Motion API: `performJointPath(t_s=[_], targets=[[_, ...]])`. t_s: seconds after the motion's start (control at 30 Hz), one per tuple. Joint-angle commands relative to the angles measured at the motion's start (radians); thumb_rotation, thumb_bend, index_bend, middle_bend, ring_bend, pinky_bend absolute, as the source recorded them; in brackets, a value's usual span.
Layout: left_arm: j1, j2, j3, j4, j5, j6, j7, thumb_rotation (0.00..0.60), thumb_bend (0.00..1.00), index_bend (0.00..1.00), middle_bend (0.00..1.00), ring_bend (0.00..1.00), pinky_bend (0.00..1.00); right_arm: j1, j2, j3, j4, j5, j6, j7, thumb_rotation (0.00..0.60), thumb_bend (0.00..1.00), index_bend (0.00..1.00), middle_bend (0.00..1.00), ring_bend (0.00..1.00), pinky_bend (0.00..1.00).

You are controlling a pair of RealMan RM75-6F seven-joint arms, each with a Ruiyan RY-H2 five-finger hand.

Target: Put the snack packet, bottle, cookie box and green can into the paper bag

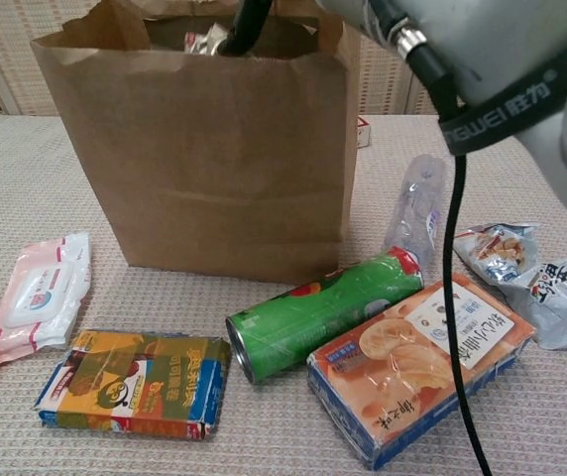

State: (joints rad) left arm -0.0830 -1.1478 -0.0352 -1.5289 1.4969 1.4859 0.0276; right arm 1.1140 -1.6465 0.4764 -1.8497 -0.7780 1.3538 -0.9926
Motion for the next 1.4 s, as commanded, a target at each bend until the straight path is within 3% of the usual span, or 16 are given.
performJointPath(t_s=[0.03, 0.17, 0.3, 0.47, 0.63, 0.77, 0.93, 1.4], targets=[[0.0, 0.0, 0.0, 0.0, 0.0, 0.0, 0.001, 0.6, 0.39, 0.05, 0.0, 0.0, 0.0, -0.04, 0.062, 0.015, -0.067, -0.025, 0.044, 0.03, 0.6, 0.12, 0.0, 0.16, 0.07, 0.17], [0.001, -0.001, 0.0, -0.001, 0.0, 0.001, 0.003, 0.6, 0.39, 0.05, 0.0, 0.0, 0.0, -0.124, 0.163, 0.0, -0.173, -0.054, 0.089, 0.08, 0.6, 0.12, 0.0, 0.16, 0.07, 0.17], [0.001, -0.001, 0.001, -0.002, 0.001, 0.003, 0.006, 0.6, 0.39, 0.05, 0.0, 0.0, 0.0, -0.25, 0.289, -0.051, -0.264, -0.097, 0.127, 0.17, 0.6, 0.12, 0.0, 0.15, 0.07, 0.17], [0.001, -0.002, 0.001, -0.004, 0.0, 0.003, 0.011, 0.6, 0.39, 0.05, 0.0, 0.0, 0.0, -0.438, 0.445, -0.161, -0.329, -0.131, 0.124, 0.362, 0.6, 0.12, 0.0, 0.15, 0.07, 0.15], [0.001, -0.003, 0.0, -0.007, -0.001, 0.003, 0.02, 0.6, 0.39, 0.05, 0.0, 0.0, 0.0, -0.566, 0.532, -0.299, -0.252, -0.145, 0.041, 0.508, 0.6, 0.12, 0.0, 0.13, 0.04, 0.12], [0.001, -0.005, -0.001, -0.008, -0.002, 0.004, 0.028, 0.6, 0.39, 0.05, 0.0, 0.0, 0.0, -0.606, 0.527, -0.381, -0.149, -0.125, -0.057, 0.56, 0.6, 0.07, 0.0, 0.08, 0.01, 0.08], [0.0, -0.008, -0.003, -0.009, -0.005, 0.004, 0.039, 0.6, 0.39, 0.05, 0.0, 0.0, 0.0, -0.601, 0.475, -0.434, -0.031, -0.096, -0.146, 0.518, 0.6, 0.01, 0.0, 0.01, 0.0, 0.02], [-0.001, -0.005, -0.003, -0.008, -0.005, 0.001, 0.031, 0.6, 0.39, 0.05, 0.0, 0.0, 0.0, -0.545, 0.301, -0.425, 0.089, 0.004, -0.194, 0.371, 0.6, 0.0, 0.0, 0.0, 0.0, 0.0]])
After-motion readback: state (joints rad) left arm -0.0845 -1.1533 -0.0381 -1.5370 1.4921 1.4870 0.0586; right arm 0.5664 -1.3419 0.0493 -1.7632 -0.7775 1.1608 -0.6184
